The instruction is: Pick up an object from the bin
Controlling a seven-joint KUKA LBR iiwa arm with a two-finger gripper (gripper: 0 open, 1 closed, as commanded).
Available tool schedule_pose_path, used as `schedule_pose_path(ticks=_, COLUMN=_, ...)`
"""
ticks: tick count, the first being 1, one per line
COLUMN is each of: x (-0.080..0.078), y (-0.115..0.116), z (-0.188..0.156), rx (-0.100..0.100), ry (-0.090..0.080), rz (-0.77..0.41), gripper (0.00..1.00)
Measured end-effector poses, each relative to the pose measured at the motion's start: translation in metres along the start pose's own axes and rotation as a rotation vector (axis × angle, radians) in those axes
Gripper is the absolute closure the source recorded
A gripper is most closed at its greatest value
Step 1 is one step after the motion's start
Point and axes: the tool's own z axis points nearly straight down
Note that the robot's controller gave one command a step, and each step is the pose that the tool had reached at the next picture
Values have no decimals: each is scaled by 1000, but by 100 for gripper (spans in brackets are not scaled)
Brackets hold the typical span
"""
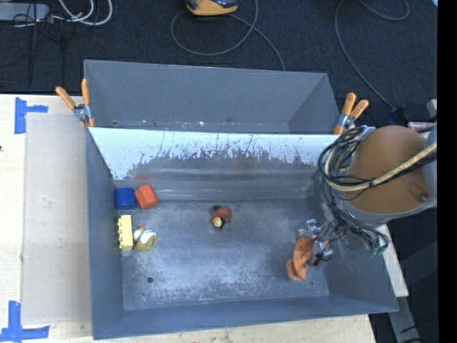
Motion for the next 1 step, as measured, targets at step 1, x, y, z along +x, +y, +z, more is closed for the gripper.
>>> schedule_pose_path(ticks=1, x=1, y=1, z=-5, rx=-4, ry=6, rz=0, gripper=100)
